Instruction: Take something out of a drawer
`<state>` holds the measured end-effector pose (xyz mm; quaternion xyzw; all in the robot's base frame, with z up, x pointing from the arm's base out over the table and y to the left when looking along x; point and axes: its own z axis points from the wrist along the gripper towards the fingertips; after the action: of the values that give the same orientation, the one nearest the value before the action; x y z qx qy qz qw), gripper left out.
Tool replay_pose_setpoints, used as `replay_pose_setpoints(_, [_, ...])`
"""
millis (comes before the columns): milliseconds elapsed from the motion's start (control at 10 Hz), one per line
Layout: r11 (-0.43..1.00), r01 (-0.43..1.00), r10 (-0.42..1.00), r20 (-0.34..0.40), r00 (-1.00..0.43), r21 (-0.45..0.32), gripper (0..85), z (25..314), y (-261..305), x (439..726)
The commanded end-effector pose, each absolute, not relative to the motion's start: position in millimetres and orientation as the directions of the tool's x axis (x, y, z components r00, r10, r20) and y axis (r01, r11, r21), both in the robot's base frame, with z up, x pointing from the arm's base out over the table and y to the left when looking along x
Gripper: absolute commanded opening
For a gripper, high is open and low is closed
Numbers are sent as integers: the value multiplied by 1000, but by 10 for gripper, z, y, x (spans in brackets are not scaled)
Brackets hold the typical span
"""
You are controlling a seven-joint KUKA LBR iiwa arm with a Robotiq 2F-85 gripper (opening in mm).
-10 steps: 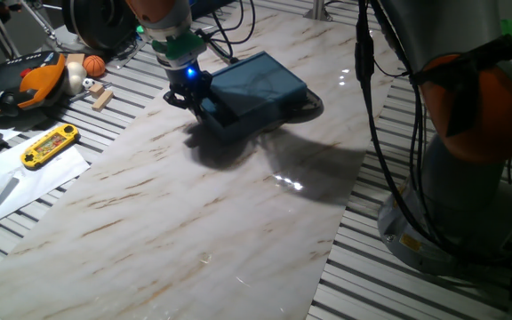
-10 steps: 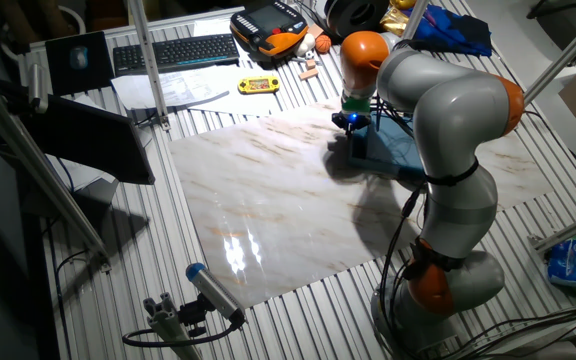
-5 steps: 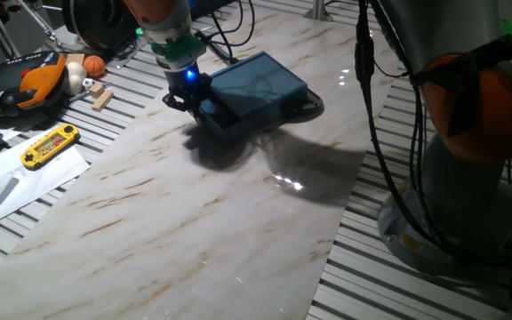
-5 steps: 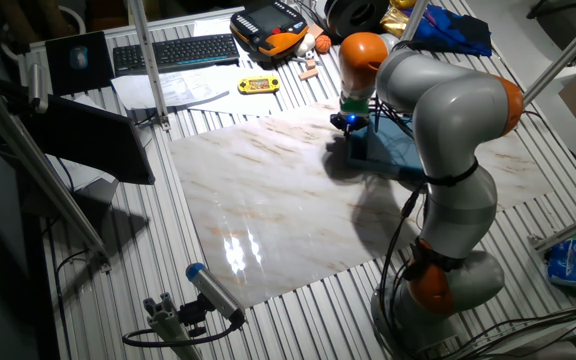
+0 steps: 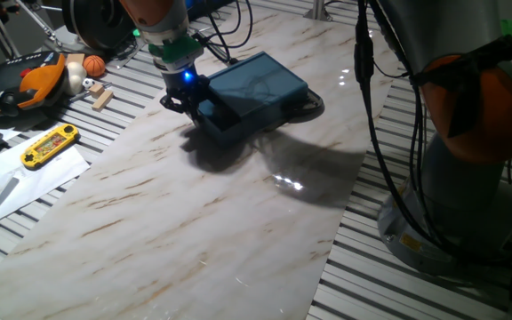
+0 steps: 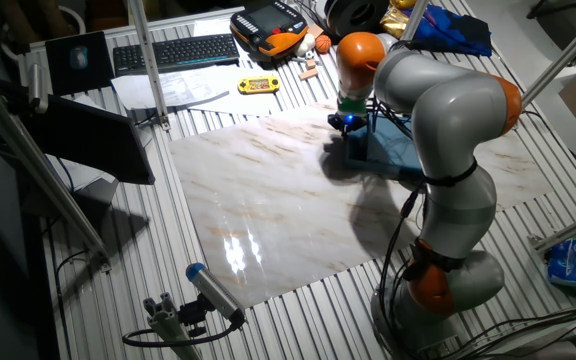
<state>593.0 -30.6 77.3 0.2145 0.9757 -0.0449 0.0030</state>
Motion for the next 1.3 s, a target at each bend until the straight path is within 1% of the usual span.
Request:
replay_pose_setpoints(0, [904, 420, 420, -24, -907, -83, 0, 770, -297, 5932])
replay_pose_setpoints(1200, [905, 417, 416, -31, -909, -77, 0, 765, -99, 5938])
